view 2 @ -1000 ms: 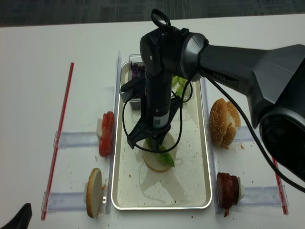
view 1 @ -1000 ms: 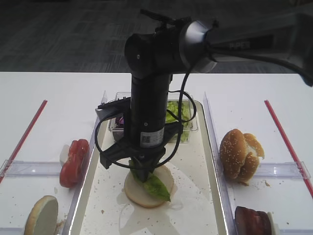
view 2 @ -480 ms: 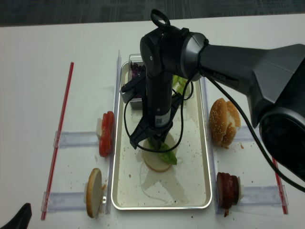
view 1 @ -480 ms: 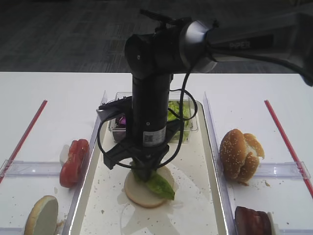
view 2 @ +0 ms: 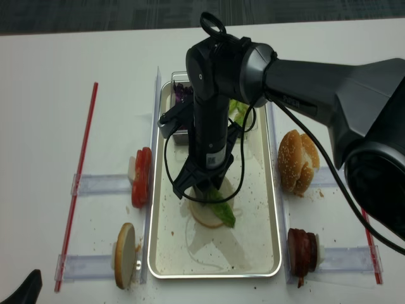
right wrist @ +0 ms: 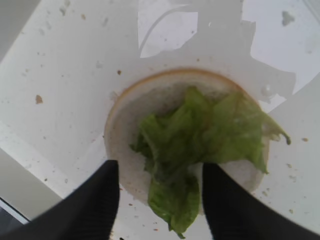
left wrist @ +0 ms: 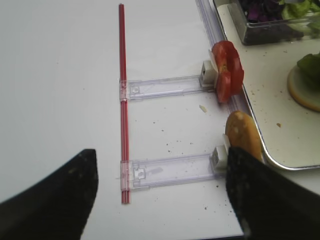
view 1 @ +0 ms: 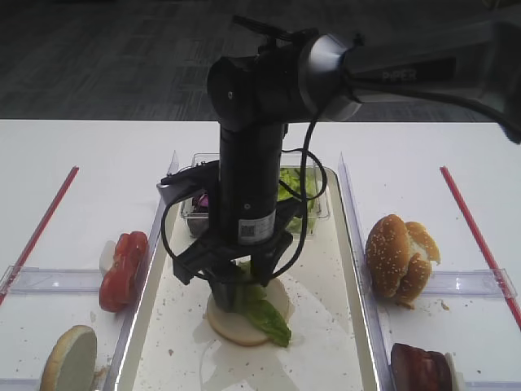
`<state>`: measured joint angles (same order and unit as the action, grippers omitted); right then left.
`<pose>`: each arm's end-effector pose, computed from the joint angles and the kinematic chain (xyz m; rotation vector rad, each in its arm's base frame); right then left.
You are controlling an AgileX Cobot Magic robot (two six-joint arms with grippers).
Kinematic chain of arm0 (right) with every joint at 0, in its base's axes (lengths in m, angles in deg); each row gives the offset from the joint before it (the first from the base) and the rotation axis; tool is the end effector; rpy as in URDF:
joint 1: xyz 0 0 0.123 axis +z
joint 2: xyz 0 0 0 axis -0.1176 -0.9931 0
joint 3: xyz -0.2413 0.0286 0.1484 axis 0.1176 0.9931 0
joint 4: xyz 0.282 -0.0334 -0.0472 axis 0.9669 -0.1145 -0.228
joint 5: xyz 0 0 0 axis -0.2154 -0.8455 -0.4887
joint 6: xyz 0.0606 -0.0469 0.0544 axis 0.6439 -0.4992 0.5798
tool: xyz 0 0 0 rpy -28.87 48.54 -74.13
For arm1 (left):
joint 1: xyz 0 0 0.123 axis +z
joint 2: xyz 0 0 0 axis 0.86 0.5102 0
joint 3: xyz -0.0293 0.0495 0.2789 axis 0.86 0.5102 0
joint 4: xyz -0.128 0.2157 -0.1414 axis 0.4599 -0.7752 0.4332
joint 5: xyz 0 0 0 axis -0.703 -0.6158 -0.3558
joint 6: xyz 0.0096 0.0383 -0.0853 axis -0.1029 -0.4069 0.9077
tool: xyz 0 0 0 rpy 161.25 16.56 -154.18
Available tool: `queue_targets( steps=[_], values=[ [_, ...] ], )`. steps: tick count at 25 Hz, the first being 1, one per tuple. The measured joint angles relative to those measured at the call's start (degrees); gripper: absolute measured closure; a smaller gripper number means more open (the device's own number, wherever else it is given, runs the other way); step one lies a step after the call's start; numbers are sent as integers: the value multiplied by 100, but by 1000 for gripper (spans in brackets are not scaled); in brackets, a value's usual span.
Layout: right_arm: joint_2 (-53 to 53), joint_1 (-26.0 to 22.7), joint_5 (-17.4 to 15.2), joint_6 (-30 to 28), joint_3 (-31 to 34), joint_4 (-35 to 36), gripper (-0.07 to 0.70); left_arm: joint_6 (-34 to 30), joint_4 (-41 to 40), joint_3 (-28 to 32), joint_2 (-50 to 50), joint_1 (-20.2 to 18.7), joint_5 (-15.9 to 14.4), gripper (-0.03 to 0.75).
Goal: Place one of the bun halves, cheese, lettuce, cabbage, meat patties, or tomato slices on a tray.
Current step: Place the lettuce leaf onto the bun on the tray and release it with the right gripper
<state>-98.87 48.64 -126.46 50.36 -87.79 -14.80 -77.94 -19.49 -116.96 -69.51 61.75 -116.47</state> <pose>0.3183 0.3168 0.1484 1.1594 -2.7558 -0.3287 0.0283 -0.0045 0.2807 0.0204 2.1922 -0.0260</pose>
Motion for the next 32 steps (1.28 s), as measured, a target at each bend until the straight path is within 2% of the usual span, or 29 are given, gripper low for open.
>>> queue_targets(
  steps=[4, 7, 16, 32],
  values=[
    [0, 0, 0, -151, 0, 0, 20, 0, 0, 0, 0, 0, 0, 224],
    [0, 0, 0, -171, 0, 0, -43, 0, 0, 0, 0, 0, 0, 224],
    [0, 0, 9, -172, -12, 0, -57, 0, 0, 0, 0, 0, 0, 224],
    [345, 0, -24, -138, -684, -329, -60, 0, 0, 0, 0, 0, 0, 224]
  ],
)
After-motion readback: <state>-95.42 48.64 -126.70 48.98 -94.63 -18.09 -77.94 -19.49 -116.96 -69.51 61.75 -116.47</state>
